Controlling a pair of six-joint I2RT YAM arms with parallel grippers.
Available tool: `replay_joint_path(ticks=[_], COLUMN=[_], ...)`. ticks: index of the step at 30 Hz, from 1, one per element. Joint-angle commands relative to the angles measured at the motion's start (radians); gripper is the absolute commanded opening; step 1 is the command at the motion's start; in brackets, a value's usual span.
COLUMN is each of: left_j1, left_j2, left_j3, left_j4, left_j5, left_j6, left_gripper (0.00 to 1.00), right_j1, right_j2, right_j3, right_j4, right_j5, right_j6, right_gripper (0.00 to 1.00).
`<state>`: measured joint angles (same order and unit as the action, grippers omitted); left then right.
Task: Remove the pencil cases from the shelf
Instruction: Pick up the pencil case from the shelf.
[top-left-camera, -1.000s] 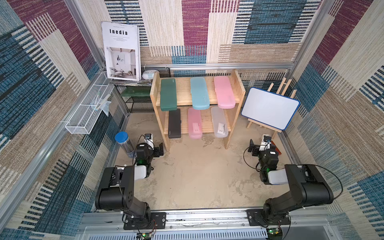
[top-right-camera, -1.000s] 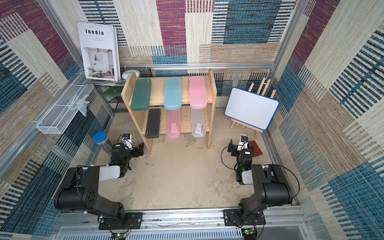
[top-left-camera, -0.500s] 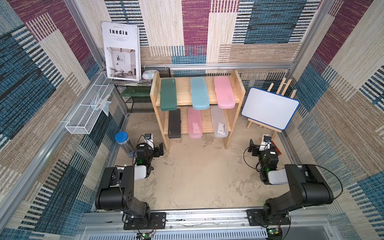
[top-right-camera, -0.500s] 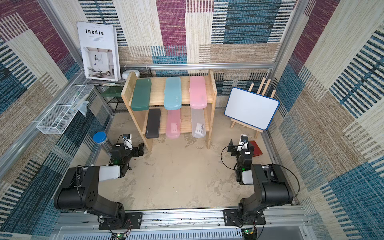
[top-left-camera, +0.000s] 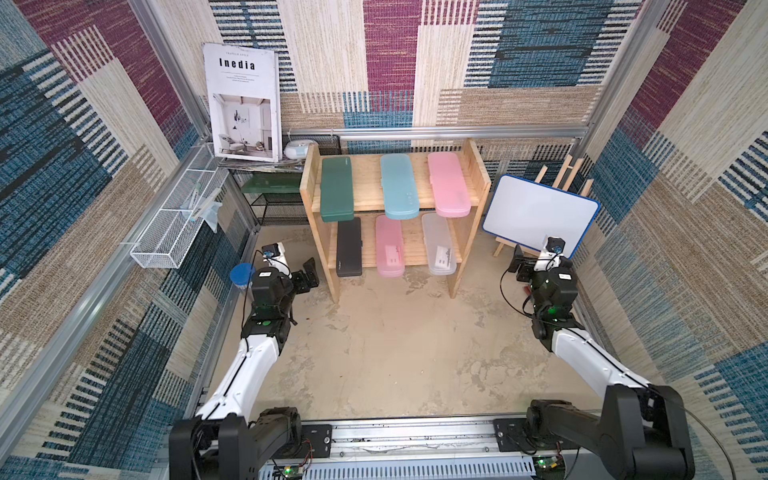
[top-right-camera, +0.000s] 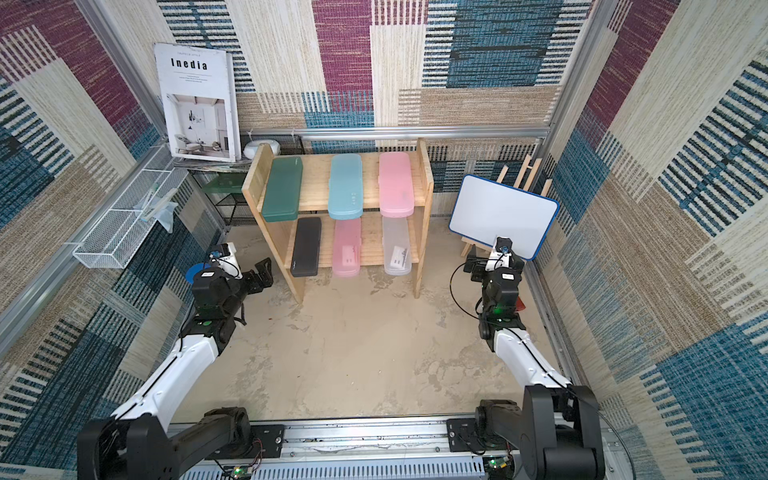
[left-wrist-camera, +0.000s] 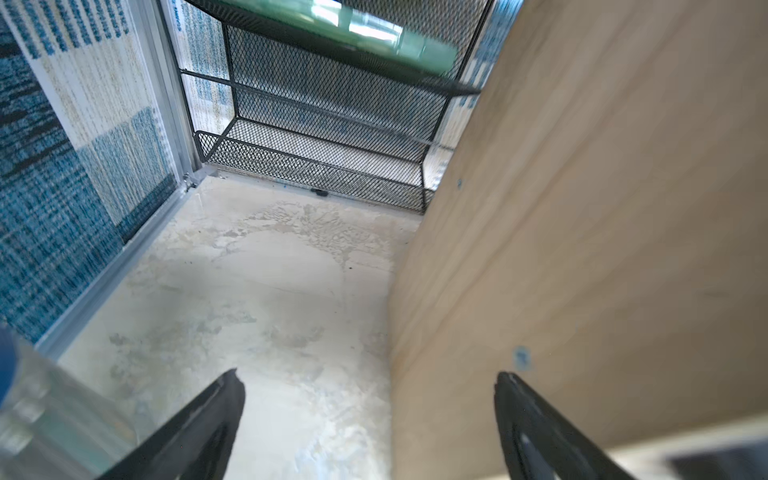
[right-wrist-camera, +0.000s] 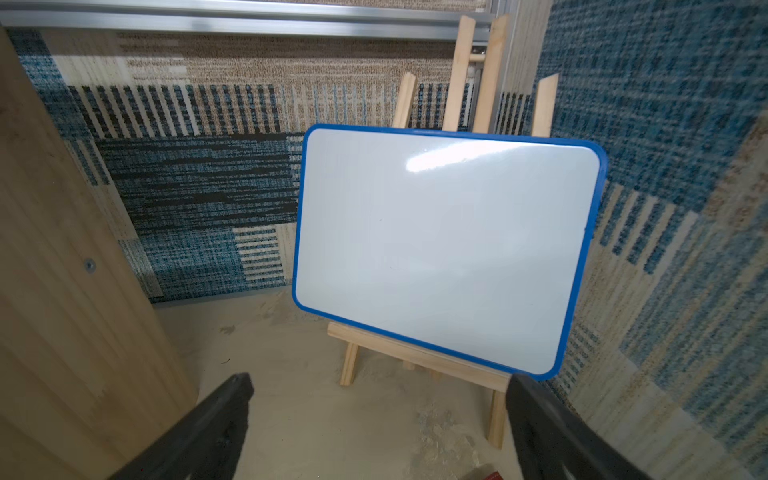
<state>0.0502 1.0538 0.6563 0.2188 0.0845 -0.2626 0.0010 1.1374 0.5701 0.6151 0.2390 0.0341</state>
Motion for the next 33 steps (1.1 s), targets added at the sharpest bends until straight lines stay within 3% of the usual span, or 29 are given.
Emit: replay_joint_path(ticks=[1,4,7,11,13,24,33], left_j1=[0.000,0.000,0.001,-0.004,-0.006,-0.075,-0.168], left_j2=[-0.116,-0.246,-0.348,-0.346,-0.331,-0.169,-0.061], left_j3=[-0.007,-0.047,-0.126,-0.248,-0.279,-0.173,-0.108], left_j4=[-0.184,-0.214,-0.103,0.127,0.213,0.282,0.231], left_j5=[0.075,0.147,0.254,0.363,0.371,0.409,0.385], left_j6=[-0.166,-0.313,-0.534,-0.834,-0.906,-0.998,-0.971], left_gripper=[0.98,0.99,0.99,0.99,0.99,0.99,0.99], right_j1=[0.000,0.000,0.001,0.001,0.000,0.000,0.001], right_j2=[-0.058,-0.090,-0.105,-0.108,-0.103,-0.050,-0.042], right_j3=[0.028,0.053,0.084,0.128,0.138,0.187,0.200], right_j4=[-0.236,-0.337,-0.425,-0.502,-0.512,-0.549,-0.559], right_j5=[0.052,0.045,0.046,0.038,0.028,-0.009,-0.015], right_j6=[0.056,0.124,0.149,0.166,0.172,0.192,0.187], right_gripper=[0.99,0.99,0.99,0.99,0.99,1.00,1.00])
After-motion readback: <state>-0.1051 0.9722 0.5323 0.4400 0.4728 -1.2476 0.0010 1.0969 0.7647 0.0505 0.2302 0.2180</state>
